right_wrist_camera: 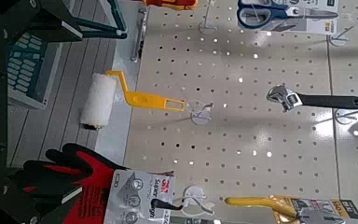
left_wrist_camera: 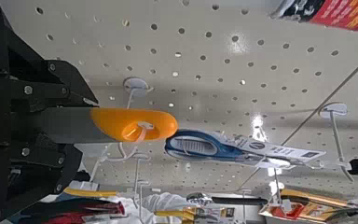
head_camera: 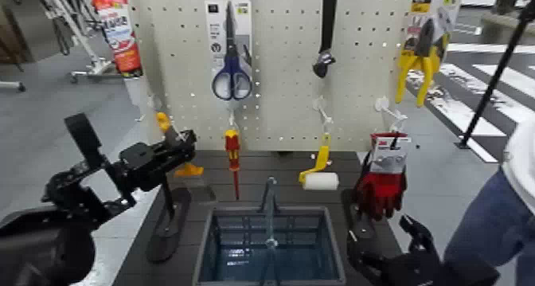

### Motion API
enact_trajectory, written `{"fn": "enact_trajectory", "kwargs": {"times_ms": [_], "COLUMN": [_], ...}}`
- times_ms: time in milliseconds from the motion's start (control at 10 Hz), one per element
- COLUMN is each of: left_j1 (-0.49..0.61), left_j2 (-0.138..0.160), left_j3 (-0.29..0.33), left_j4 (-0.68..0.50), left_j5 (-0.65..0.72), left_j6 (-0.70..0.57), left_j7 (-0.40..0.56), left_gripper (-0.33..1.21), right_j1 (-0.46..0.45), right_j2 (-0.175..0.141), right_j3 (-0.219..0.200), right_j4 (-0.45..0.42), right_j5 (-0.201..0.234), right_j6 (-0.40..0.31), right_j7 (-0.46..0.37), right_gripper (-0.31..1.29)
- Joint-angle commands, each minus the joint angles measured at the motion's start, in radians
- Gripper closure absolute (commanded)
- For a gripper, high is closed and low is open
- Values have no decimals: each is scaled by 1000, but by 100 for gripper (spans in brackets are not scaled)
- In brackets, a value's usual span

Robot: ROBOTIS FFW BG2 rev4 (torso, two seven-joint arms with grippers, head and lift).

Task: Put the yellow paint brush into the crate.

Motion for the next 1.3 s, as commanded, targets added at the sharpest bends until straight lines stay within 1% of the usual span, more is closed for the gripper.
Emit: {"fn": "enact_trajectory", "kwargs": {"times_ms": [100, 300, 400, 700, 800, 1300], "left_j1": [6, 14, 23, 54, 60, 69], "left_j2": [-17, -28, -39, -46, -51, -56], "left_j3": [-41, -64, -70, -73, -76, -118], "left_j4": [4, 9, 10, 9, 21, 109], "left_j5": [63, 87, 98, 105, 115, 119], "left_j6": [0, 3, 12, 34, 34, 32], "left_j7": [2, 3, 6, 12, 11, 6], "left_gripper": [103, 103, 103, 103, 103, 103], "right_j1": [0, 0, 0, -2, -2, -3], "right_j2": [-2, -2, -2, 0, 0, -2], "right_j3": [1, 0, 0, 0, 1, 3], "right_j4": [0, 0, 0, 4, 5, 5], "right_j5": [0, 0, 0, 0, 0, -3], "right_j6": [1, 0, 0, 1, 1, 1], "right_j7": [0, 0, -2, 0, 0, 0], "right_gripper": [16, 16, 16, 16, 16, 16]}}
